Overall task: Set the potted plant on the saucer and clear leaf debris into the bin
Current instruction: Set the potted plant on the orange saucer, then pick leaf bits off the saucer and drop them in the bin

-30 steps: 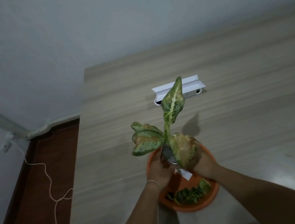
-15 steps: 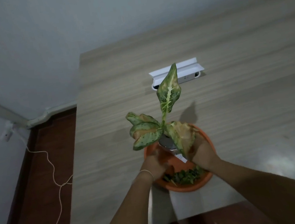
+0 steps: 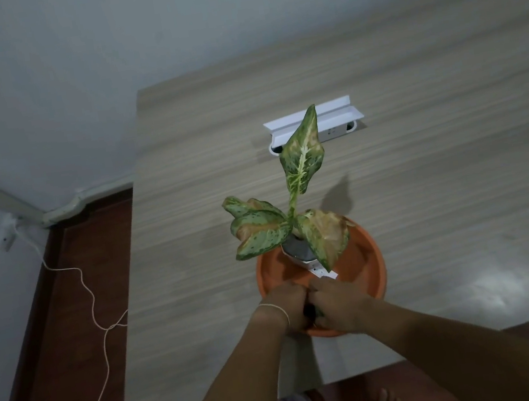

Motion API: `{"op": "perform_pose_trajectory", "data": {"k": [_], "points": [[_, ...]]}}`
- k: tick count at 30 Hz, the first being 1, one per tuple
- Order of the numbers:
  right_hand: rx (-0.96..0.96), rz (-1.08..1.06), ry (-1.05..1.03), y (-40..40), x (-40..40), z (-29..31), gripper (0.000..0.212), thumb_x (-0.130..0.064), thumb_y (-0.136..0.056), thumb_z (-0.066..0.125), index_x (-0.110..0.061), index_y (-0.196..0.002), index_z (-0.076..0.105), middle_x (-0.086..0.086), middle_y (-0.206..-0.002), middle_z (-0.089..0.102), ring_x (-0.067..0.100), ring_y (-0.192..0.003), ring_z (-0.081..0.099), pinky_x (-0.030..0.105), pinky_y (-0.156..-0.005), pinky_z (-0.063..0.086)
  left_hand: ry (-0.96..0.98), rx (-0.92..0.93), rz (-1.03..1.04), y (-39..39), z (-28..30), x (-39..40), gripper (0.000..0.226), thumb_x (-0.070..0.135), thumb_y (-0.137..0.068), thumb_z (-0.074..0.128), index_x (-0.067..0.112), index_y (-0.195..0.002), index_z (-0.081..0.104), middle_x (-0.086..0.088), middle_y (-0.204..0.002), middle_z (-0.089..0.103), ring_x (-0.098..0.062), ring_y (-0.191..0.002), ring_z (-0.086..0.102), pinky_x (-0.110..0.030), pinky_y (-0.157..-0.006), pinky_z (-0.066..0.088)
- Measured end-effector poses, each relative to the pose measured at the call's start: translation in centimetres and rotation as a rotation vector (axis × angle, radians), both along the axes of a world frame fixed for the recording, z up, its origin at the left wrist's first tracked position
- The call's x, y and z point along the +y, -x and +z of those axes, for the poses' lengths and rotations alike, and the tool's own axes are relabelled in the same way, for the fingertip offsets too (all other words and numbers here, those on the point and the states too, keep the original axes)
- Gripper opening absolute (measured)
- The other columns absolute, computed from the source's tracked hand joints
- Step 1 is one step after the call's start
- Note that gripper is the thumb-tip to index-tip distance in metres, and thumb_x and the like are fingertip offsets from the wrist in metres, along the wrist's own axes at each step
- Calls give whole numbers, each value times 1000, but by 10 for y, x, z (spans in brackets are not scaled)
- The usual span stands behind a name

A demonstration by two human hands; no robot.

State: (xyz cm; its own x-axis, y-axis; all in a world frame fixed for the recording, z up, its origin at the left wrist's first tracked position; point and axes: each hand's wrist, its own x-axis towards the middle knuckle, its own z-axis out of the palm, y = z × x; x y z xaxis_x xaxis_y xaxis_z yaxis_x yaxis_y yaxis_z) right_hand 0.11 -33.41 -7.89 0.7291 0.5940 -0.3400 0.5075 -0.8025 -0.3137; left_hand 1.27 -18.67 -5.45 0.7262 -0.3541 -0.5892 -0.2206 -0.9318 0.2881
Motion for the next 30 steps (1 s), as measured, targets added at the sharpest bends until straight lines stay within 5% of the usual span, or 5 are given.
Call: {"op": "perform_pose_trajectory", "data": {"k": [10,16,21,30], "points": [[137,-116,17,-7,12,1,23,-17,-92,53,-8,-109,65,16,-119,58,33,-106,58,39,-92,47,-5,-57,55,4,-12,-2,30,23,-76,72,8,-102,70,-19,-107,68,-36,-97,64,-40,-88,50],[141,-361,-136,-14,-2,7,14,-11,-85,58,-11,-88,71,9,-97,69,26,-89,65,28,-71,50,62,-47,194,5,-8,-2,21,18,-80,67,9,-98,73,-16,-103,73,-33,-98,66,-38,-89,53],[109,-492,-358,-18,-20,12,9,-9,-79,63,-10,-81,72,6,-86,74,20,-82,68,33,-73,57,104,-116,428,4,9,8,20,17,-84,60,9,-96,75,-13,-105,73,-31,-102,65,-35,-90,53],[141,-608,-515,-14,-14,34,12,-6,-71,69,-15,-63,69,-3,-68,72,8,-64,66,31,-61,58,245,-258,721,27,42,27,12,24,-70,80,14,-77,78,-4,-82,76,-18,-80,70,-30,-80,57]]}}
